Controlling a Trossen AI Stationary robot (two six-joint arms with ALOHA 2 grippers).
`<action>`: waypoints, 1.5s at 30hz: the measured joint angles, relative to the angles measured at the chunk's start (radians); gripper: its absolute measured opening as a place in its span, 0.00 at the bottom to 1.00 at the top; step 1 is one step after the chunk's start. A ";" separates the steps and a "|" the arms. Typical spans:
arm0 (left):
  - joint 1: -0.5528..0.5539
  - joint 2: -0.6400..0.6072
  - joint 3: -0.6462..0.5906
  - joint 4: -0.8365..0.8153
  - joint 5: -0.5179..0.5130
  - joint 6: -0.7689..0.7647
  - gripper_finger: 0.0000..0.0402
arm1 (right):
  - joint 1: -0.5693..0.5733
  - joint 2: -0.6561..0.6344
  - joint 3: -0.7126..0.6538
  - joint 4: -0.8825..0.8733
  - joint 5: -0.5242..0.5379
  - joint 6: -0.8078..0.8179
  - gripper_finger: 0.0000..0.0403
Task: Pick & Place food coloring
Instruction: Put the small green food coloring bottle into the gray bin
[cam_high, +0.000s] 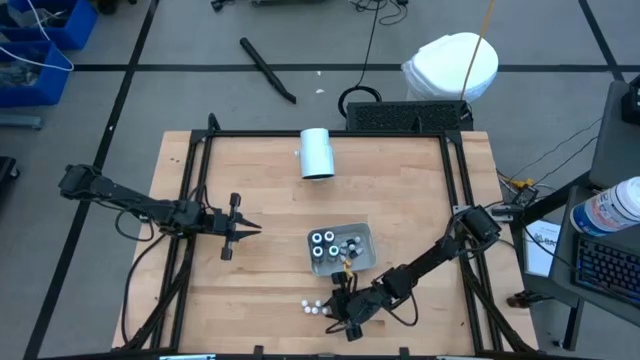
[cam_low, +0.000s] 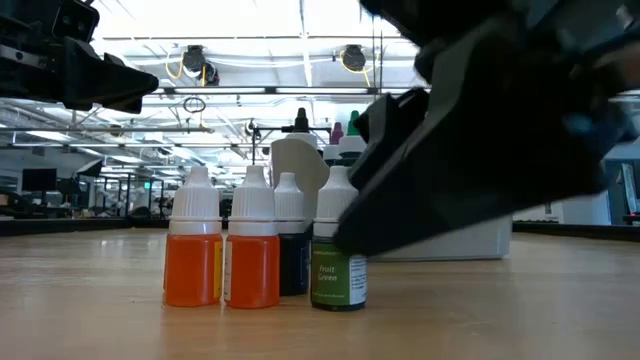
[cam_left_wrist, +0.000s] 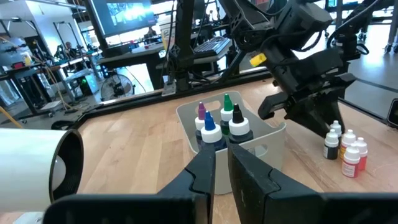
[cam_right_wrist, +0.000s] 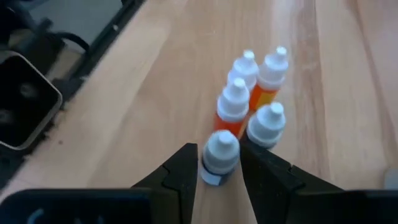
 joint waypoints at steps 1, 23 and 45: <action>0.000 0.000 0.000 0.000 0.000 0.000 0.13 | -0.002 0.002 0.000 -0.001 0.001 0.000 0.28; 0.000 0.000 0.000 -0.002 0.000 0.000 0.13 | -0.006 -0.006 0.026 0.029 -0.024 -0.046 0.15; 0.000 0.000 0.000 -0.008 0.000 0.002 0.13 | 0.042 -0.441 0.073 -0.793 0.659 0.154 0.15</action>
